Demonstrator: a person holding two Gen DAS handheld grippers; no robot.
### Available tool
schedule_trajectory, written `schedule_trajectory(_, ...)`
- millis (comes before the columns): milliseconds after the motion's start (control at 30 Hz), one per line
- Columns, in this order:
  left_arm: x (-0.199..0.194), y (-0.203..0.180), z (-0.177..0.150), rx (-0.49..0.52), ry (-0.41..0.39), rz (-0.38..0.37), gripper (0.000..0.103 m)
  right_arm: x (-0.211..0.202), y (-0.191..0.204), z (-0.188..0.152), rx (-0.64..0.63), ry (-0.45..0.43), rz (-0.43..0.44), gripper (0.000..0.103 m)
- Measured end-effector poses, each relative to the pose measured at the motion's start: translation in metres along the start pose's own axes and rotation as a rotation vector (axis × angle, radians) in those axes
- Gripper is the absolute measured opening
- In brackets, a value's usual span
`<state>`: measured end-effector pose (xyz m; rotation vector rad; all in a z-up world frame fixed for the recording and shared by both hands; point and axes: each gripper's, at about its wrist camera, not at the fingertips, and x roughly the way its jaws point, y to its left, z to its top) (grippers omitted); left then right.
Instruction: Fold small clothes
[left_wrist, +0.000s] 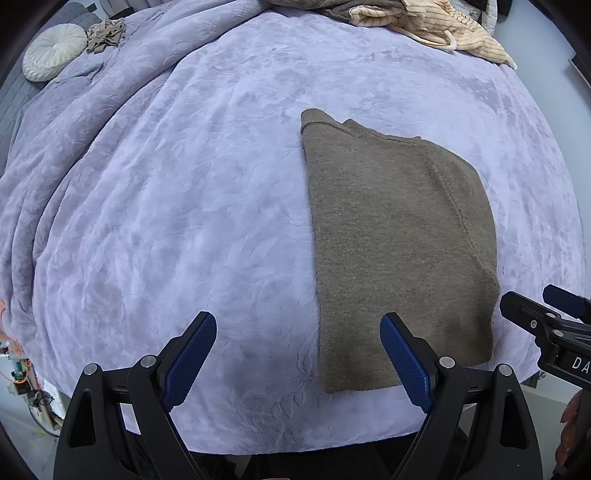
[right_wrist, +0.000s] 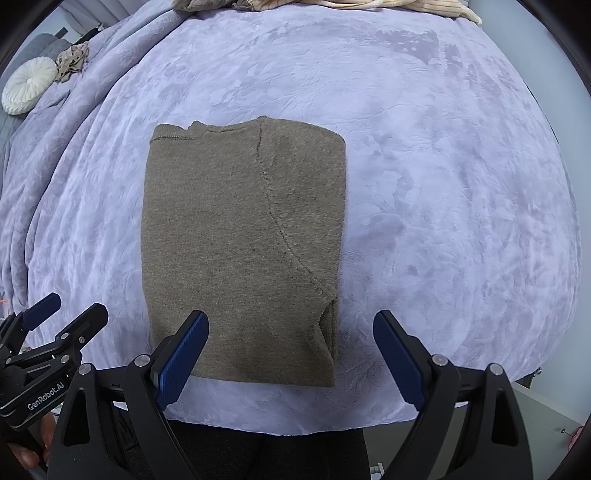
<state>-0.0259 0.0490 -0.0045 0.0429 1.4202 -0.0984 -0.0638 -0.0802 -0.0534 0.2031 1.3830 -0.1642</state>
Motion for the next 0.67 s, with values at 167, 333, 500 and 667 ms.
schedule_trajectory(167,0.0019,0.0045,0.0024,-0.003,0.003,0.002,0.091,0.0009,0.0014,-0.0003,0.0,0.003,0.001,0.092)
schedule_trajectory(333,0.0027,0.0045,0.003,0.0,0.006,0.004,0.091,0.0016,0.0021,0.0001,-0.002,0.004,0.002,0.092)
schedule_trajectory(500,0.0026,0.005,0.0029,0.0,0.0,0.005,0.091,0.002,0.0027,-0.0003,-0.002,0.005,0.002,0.092)
schedule_trajectory(667,0.0002,0.0026,0.0017,0.012,-0.016,0.003,0.091,0.0019,0.0026,-0.0002,-0.001,0.004,0.002,0.092)
